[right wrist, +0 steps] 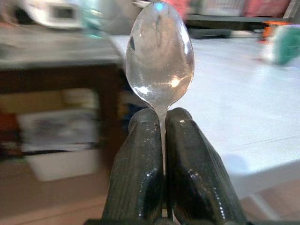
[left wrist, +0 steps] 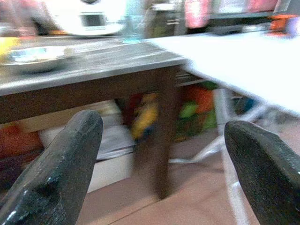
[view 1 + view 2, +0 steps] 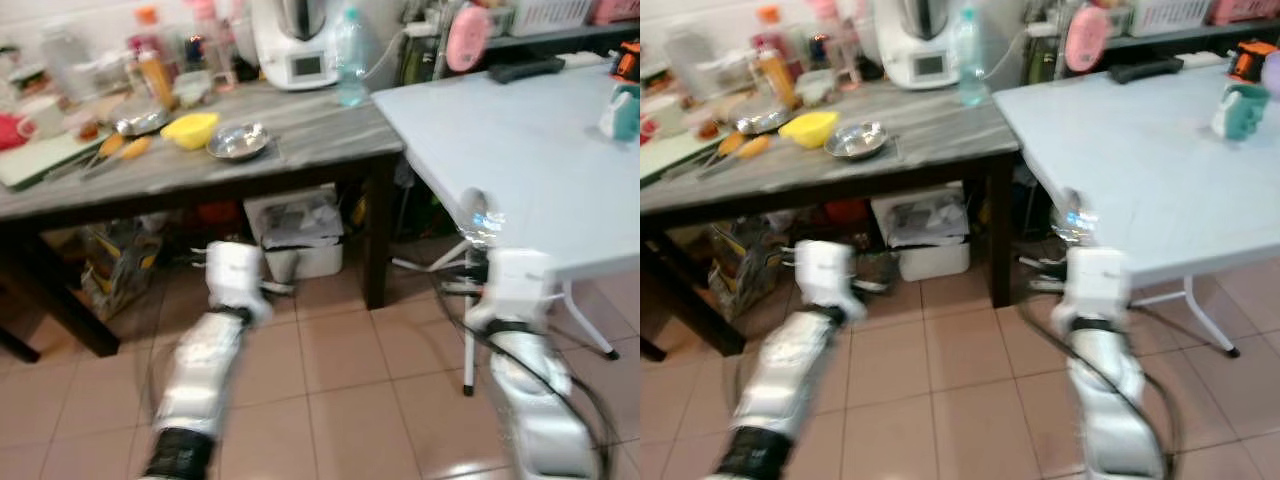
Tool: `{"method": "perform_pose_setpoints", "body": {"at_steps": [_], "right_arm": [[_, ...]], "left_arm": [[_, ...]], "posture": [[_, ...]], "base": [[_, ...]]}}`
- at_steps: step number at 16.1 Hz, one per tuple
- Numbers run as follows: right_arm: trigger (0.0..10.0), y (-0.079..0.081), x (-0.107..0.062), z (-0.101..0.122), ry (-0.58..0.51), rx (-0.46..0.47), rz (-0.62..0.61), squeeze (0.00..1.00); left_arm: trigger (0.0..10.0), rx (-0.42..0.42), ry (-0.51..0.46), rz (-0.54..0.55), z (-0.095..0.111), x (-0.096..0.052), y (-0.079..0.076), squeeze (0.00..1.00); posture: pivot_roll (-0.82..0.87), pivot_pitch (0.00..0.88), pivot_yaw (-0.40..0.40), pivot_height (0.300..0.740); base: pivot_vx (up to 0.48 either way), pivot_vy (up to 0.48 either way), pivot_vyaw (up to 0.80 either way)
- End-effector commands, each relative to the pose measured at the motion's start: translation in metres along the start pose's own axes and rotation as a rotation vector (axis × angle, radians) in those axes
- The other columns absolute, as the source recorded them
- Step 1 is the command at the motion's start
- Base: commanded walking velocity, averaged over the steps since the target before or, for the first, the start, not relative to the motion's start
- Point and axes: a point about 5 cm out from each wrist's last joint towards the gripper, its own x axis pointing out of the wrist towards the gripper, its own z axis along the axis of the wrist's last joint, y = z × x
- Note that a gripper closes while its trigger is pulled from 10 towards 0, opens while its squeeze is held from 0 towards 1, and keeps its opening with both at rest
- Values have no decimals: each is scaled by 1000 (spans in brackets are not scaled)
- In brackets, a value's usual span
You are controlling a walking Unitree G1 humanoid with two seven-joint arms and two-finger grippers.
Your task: Setting the table
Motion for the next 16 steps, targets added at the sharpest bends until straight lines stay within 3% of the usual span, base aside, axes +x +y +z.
{"method": "perform_pose_setpoints", "body": {"at_steps": [1,4,12,16], "right_arm": [[10000,9,1,9,-34,25,21,0],[10000,9,2,10,-40,25,21,0],[10000,10,1,11,-46,-8,28,0],[10000,10,1,11,-47,-9,31,0]], "left_arm": [[10000,27,-8,28,6,-2,14,0],[10000,25,-8,25,6,-2,13,0],[10000,21,-8,21,5,-1,11,0],[10000,19,-8,21,5,-1,10,0]], "posture": [[-165,16,75,740],[-165,16,76,740],[-167,19,75,740],[-168,18,73,740]], "base": [[352,0,-681],[347,0,-535],[349,0,0],[349,0,705]]}}
